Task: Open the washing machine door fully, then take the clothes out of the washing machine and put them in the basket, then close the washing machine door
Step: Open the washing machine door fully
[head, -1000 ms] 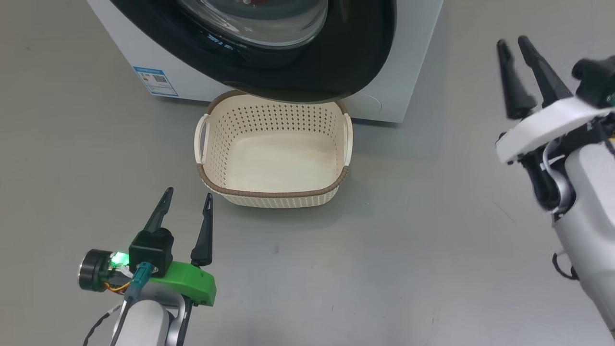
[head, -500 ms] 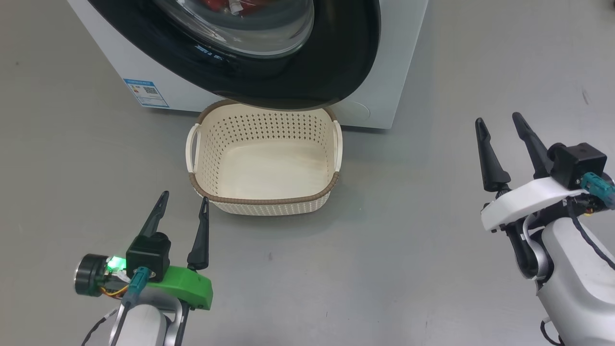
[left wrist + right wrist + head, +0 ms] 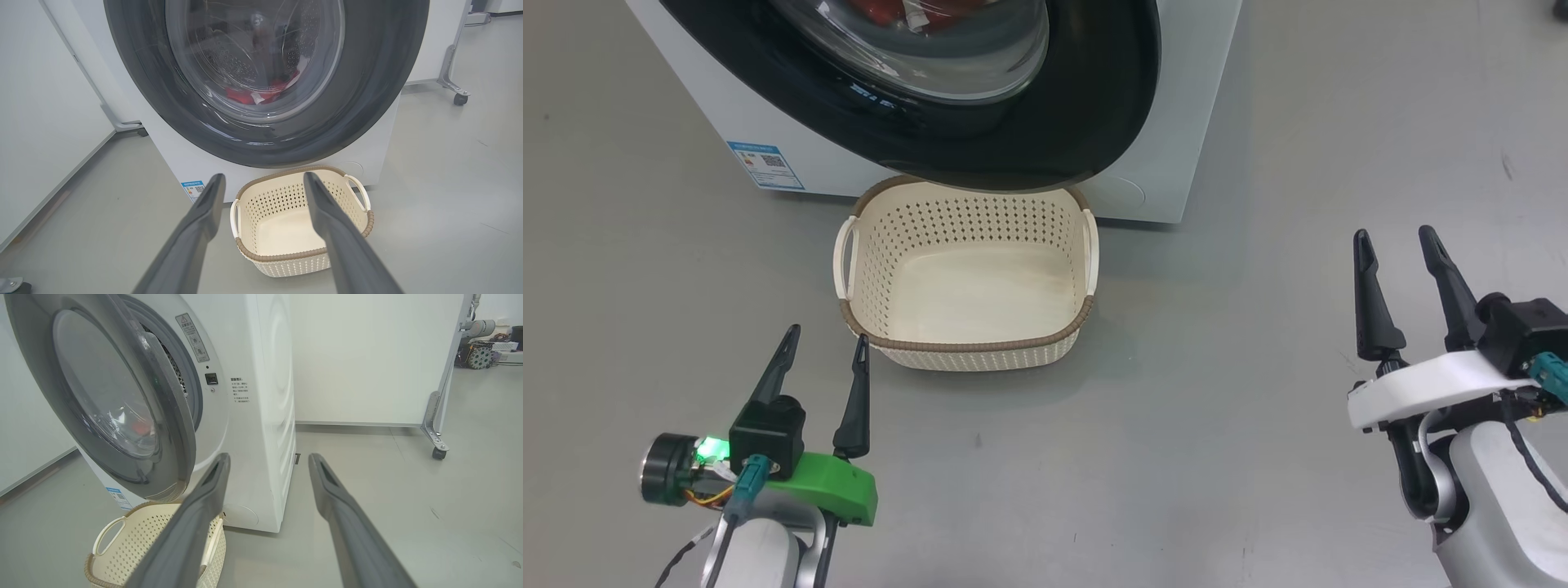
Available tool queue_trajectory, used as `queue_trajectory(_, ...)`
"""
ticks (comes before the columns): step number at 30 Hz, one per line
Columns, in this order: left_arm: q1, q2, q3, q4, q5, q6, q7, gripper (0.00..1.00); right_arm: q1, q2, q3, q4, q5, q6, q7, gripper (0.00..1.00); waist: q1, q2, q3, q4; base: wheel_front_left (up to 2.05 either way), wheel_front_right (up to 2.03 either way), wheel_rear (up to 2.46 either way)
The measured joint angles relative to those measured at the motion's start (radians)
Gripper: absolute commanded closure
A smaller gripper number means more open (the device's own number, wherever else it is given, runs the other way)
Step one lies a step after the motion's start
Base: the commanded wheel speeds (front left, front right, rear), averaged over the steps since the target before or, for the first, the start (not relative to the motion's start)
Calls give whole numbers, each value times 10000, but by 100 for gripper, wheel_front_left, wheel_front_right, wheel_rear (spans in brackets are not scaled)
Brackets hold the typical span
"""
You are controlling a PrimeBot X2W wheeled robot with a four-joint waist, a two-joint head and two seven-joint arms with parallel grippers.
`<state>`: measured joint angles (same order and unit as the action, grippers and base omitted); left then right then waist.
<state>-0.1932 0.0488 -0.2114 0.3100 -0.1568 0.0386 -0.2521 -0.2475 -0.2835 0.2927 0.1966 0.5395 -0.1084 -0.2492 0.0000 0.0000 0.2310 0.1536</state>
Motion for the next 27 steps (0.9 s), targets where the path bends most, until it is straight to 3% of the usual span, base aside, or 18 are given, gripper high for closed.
queue_trajectory(27,102,-2,217,-96,94,-82,0,0,1422,474,-539,-1246,-1126,-88,0,0,0,0,172,-79,0,0,0)
